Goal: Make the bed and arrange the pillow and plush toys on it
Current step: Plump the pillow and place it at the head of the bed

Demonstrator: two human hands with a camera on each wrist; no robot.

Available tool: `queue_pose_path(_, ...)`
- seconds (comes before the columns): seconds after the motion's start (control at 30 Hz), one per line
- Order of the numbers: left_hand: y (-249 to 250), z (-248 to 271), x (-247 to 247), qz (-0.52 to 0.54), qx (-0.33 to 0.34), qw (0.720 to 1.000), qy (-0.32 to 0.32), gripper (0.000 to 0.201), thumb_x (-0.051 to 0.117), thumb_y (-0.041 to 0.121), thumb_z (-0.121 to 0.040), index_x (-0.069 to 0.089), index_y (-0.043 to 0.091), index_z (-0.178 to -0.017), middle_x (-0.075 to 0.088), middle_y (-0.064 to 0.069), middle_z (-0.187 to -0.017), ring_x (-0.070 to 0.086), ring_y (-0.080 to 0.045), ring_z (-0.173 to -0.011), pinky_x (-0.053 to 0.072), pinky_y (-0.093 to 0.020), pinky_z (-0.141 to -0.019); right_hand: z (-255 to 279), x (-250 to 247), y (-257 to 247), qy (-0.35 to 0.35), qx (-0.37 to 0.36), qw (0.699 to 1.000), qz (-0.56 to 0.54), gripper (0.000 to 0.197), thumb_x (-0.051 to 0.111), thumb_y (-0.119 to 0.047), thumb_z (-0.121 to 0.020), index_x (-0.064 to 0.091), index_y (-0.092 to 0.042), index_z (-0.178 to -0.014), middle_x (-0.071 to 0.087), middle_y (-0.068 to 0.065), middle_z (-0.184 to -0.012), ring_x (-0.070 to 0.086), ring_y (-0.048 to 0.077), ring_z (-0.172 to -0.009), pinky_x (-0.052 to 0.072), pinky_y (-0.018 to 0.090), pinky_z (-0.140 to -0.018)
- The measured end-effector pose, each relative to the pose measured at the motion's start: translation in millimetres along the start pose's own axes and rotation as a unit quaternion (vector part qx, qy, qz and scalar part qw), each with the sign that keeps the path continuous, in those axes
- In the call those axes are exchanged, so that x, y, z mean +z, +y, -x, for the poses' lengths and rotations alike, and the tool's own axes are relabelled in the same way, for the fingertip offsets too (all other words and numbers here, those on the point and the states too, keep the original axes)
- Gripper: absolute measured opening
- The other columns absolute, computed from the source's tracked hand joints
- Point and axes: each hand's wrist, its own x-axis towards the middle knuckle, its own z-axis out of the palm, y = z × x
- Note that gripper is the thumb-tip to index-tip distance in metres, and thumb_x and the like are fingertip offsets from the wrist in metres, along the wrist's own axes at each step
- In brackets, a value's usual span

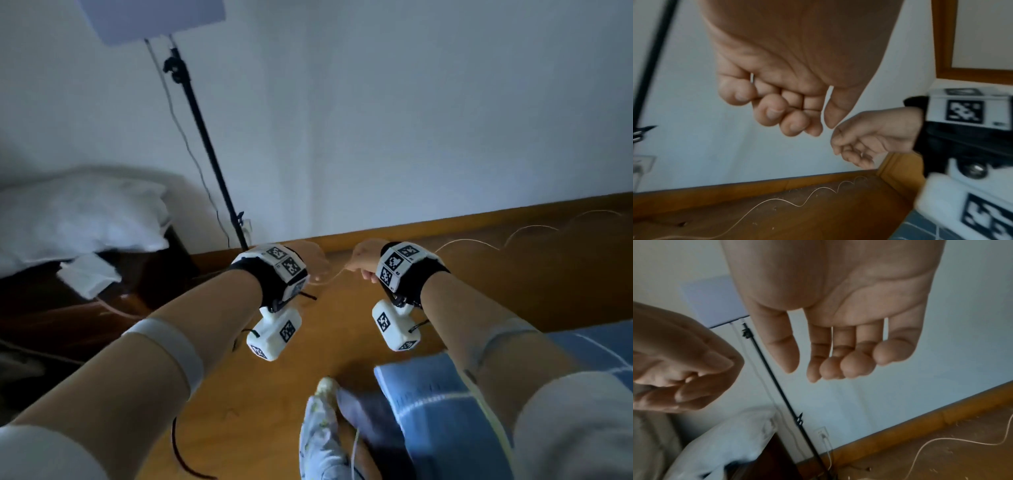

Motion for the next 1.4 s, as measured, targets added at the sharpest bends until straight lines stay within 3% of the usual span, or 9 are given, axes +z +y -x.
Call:
queue_pose_path(0.1, 12, -66, -40, -0.062, 0.012, 0.998, -0.027, 0.024, 0.041, 0.025, -0.095, 0.061, 0.011, -0.092, 0.058, -0.001, -0.083, 0.052, -0.018, -0.086, 0.034, -0.017, -0.057, -64, -51, 11, 0.011, 0.020, 0.996, -0.086, 0.017, 0.053, -0.026, -0.088, 0.056, -0.012, -0.079, 0.058, 0.003, -0.071, 0.053, 0.019, -0.063, 0.039, 0.025, -0.058)
queue_pose_path(0.27, 48, -154, -137, -0.084, 0.048, 0.995, -0.009, 0.025, 0.042, 0.024, -0.093, 0.061, 0.009, -0.088, 0.065, -0.005, -0.097, 0.060, -0.025, -0.101, 0.047, -0.034, -0.089, -136, -140, 34, 0.030, 0.045, 0.992, -0.112, 0.024, 0.053, -0.030, -0.086, 0.062, -0.008, -0.091, 0.065, 0.010, -0.085, 0.060, 0.026, -0.075, 0.049, 0.031, -0.073)
queue_pose_path(0.4, 96, -225, -183, -0.076, 0.087, 0.993, -0.013, 0.020, 0.042, 0.021, -0.092, 0.055, 0.011, -0.080, 0.049, 0.002, -0.067, 0.052, -0.020, -0.084, 0.040, -0.029, -0.075, -179, -200, 71, 0.050, 0.071, 0.988, -0.129, 0.022, 0.053, -0.028, -0.087, 0.061, -0.009, -0.094, 0.062, 0.006, -0.076, 0.057, 0.024, -0.070, 0.046, 0.031, -0.072)
queue_pose_path(0.6, 186, -345, -188, -0.168, 0.189, 0.966, -0.060, 0.021, 0.045, 0.026, -0.091, 0.058, 0.010, -0.085, 0.063, -0.002, -0.086, 0.054, -0.020, -0.080, 0.042, -0.028, -0.067, -225, -246, 175, 0.049, 0.167, 0.977, -0.127, 0.018, 0.052, -0.035, -0.090, 0.053, -0.018, -0.082, 0.054, 0.005, -0.092, 0.051, 0.021, -0.084, 0.043, 0.031, -0.075)
queue_pose_path(0.73, 257, -399, -206, -0.212, 0.277, 0.934, -0.080, 0.031, 0.043, 0.028, -0.094, 0.063, 0.012, -0.113, 0.062, -0.008, -0.118, 0.058, -0.022, -0.102, 0.042, -0.030, -0.084, -237, -286, 241, 0.084, 0.259, 0.946, -0.179, 0.028, 0.050, -0.035, -0.092, 0.043, -0.023, -0.067, 0.046, -0.001, -0.075, 0.044, 0.018, -0.090, 0.037, 0.031, -0.080)
queue_pose_path(0.9, 373, -448, -224, -0.267, 0.387, 0.875, -0.119, 0.025, 0.041, 0.030, -0.095, 0.057, 0.012, -0.089, 0.054, -0.007, -0.091, 0.052, -0.023, -0.084, 0.040, -0.030, -0.074, -221, -313, 320, 0.137, 0.370, 0.893, -0.216, 0.023, 0.053, -0.039, -0.090, 0.043, -0.033, -0.070, 0.047, -0.012, -0.076, 0.051, 0.016, -0.081, 0.040, 0.030, -0.077)
queue_pose_path(1.03, 473, -435, -197, -0.308, 0.457, 0.819, -0.158, 0.032, 0.044, 0.021, -0.091, 0.043, 0.015, -0.060, 0.047, -0.004, -0.069, 0.045, -0.021, -0.075, 0.036, -0.026, -0.061, -163, -296, 370, 0.116, 0.465, 0.834, -0.273, 0.033, 0.049, -0.040, -0.090, 0.050, -0.017, -0.067, 0.051, -0.001, -0.071, 0.057, 0.022, -0.079, 0.046, 0.031, -0.072)
queue_pose_path(1.23, 591, -365, -123, -0.343, 0.568, 0.713, -0.225, 0.027, 0.047, 0.017, -0.085, 0.046, 0.015, -0.058, 0.046, -0.001, -0.058, 0.041, -0.016, -0.054, 0.033, -0.024, -0.053, -39, -224, 465, 0.091, 0.626, 0.706, -0.319, 0.031, 0.054, -0.031, -0.090, 0.057, -0.021, -0.119, 0.054, 0.003, -0.131, 0.056, 0.025, -0.114, 0.047, 0.040, -0.098)
queue_pose_path(1.4, 666, -319, -68, -0.431, 0.624, 0.611, -0.227, 0.032, 0.045, 0.021, -0.086, 0.048, 0.017, -0.054, 0.051, -0.001, -0.059, 0.049, -0.020, -0.061, 0.040, -0.026, -0.062, 15, -202, 533, 0.135, 0.643, 0.633, -0.410, 0.045, 0.056, -0.039, -0.087, 0.058, -0.009, -0.121, 0.060, 0.014, -0.127, 0.061, 0.031, -0.109, 0.048, 0.044, -0.098)
